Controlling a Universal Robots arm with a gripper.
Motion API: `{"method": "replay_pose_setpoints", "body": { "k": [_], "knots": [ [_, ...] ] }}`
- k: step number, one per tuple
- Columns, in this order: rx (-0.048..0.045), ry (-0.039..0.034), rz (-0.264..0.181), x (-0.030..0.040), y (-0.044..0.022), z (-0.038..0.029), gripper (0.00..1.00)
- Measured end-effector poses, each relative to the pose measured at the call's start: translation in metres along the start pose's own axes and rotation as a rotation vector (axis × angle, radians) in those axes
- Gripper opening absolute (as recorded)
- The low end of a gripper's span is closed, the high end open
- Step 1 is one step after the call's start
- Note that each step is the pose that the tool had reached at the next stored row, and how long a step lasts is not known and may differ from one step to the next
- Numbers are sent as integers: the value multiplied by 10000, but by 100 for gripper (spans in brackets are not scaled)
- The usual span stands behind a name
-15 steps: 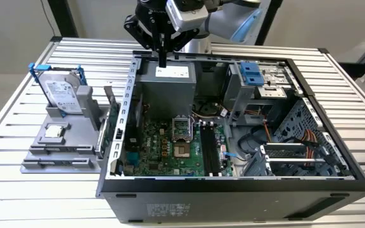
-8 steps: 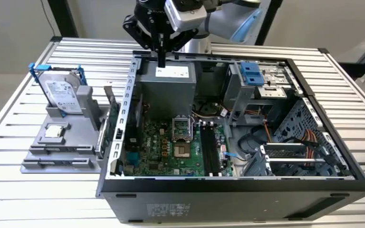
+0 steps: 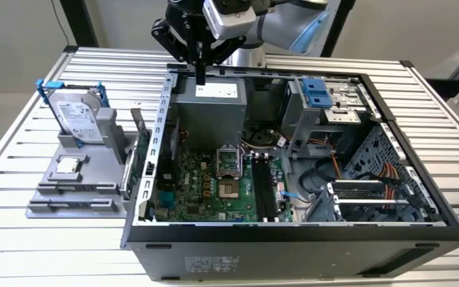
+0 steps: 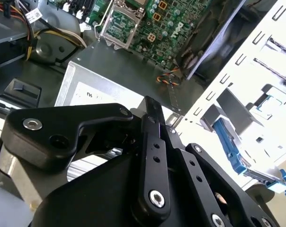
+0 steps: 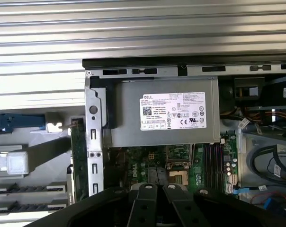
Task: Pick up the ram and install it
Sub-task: 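Reach for the ram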
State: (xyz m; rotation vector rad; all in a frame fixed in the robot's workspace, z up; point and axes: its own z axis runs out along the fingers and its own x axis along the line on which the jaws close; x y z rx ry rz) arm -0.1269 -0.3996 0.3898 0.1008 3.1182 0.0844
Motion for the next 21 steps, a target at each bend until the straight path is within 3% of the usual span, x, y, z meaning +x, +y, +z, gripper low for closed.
{"method": "replay_pose_setpoints", "body": {
  "k": [21],
  "knots": [
    [0,0,1,324,-21,-7,0]
  ]
}}
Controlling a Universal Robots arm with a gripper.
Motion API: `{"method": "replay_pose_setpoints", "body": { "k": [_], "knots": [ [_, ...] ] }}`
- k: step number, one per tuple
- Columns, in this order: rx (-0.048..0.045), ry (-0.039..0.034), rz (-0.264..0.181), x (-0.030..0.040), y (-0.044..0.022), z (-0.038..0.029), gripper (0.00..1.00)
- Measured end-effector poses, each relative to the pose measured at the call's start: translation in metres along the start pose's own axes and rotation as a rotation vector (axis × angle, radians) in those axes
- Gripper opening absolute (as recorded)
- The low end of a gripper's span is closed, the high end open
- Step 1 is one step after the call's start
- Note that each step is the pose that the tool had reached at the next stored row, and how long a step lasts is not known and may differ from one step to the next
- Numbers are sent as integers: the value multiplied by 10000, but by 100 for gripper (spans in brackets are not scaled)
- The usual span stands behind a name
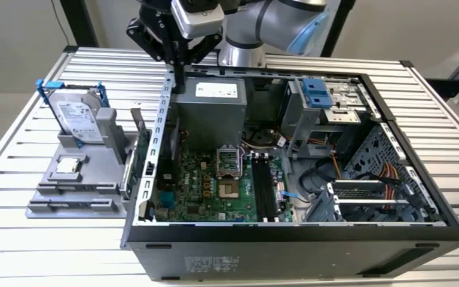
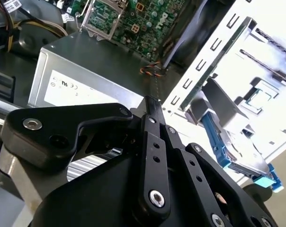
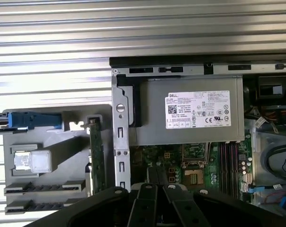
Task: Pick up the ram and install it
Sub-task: 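Reach for the ram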
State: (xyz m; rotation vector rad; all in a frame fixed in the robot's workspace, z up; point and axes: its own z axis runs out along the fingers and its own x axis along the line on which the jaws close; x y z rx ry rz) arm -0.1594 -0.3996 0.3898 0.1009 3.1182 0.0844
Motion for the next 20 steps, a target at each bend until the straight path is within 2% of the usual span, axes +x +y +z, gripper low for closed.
{"method": "replay_pose_setpoints", "body": {
  "k": [11,20],
  "knots": [
    [0,5,1,190,-12,-4,0],
    [2,32,2,300,-19,-7,0]
  ]
}}
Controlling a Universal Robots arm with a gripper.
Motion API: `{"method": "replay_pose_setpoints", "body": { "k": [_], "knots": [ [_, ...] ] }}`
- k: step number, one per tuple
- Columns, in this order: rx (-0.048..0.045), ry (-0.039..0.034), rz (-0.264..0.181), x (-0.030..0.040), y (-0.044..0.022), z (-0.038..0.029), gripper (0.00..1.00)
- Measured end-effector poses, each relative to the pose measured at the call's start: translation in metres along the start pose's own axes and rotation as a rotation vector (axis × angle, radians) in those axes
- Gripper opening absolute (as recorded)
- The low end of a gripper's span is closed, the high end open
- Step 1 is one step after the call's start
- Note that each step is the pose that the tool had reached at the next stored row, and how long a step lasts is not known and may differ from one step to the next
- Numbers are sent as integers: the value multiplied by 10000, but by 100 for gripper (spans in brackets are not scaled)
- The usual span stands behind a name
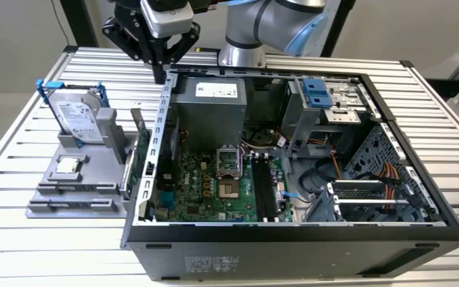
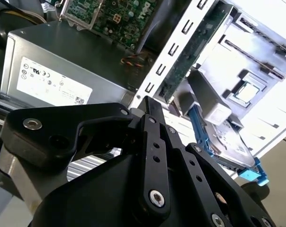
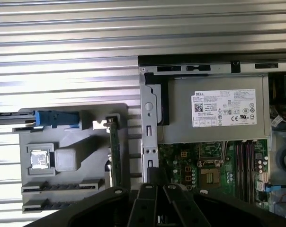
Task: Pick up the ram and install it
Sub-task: 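Reach for the ram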
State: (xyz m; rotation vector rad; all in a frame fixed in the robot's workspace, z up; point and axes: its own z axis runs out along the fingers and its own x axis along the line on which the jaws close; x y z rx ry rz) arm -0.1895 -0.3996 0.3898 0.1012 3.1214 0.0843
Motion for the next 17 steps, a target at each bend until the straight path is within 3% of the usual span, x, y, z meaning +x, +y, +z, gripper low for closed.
{"method": "replay_pose_setpoints", "body": {
  "k": [17],
  "knots": [
    [-2,9,-115,212,-14,-4,0]
  ]
}}
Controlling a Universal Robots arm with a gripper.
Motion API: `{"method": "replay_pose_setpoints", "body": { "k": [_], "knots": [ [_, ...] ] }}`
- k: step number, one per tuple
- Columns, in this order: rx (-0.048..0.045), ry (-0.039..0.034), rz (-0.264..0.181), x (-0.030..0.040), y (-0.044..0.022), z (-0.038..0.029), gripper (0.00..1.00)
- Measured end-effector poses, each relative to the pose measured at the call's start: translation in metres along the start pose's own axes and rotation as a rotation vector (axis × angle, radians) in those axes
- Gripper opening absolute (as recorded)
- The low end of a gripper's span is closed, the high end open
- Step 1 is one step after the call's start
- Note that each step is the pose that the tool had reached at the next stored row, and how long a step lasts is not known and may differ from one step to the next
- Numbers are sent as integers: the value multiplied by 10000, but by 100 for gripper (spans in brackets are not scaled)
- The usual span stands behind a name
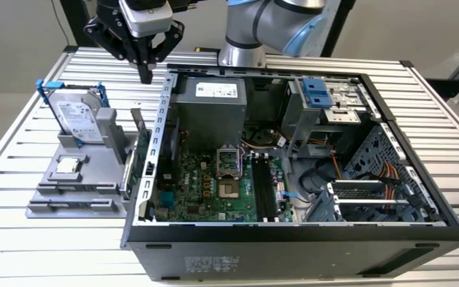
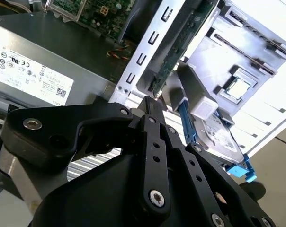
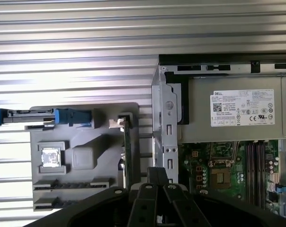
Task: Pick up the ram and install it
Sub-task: 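Reach for the ram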
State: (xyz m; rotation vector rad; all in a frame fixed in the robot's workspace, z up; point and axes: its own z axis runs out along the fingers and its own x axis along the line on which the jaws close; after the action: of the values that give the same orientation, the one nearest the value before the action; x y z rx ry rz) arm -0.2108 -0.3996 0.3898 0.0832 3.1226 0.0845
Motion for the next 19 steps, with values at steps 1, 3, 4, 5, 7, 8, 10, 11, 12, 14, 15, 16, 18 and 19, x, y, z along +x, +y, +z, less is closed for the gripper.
{"method": "replay_pose_setpoints", "body": {
  "k": [1,3,4,5,7,8,10,11,12,14,15,16,18,19],
  "knots": [
    [0,1,-4,13,-1,-1,0],
    [0,0,-7,37,-2,-1,0],
    [0,1,-8,49,-3,-1,0],
    [0,1,-10,60,-3,-1,0],
    [0,2,-11,79,-4,-2,0],
    [0,2,-12,88,-5,-2,0],
    [0,4,-13,107,-6,-2,0],
    [1,5,-14,119,-6,-2,0],
    [0,5,-14,131,-7,-2,0],
    [0,5,-16,160,-8,-3,0],
    [0,5,-17,176,-9,-3,0],
    [-1,5,-19,191,-10,-3,0],
    [0,6,-22,222,-12,-4,0],
    [0,6,-23,237,-12,-4,0]
  ]
}}
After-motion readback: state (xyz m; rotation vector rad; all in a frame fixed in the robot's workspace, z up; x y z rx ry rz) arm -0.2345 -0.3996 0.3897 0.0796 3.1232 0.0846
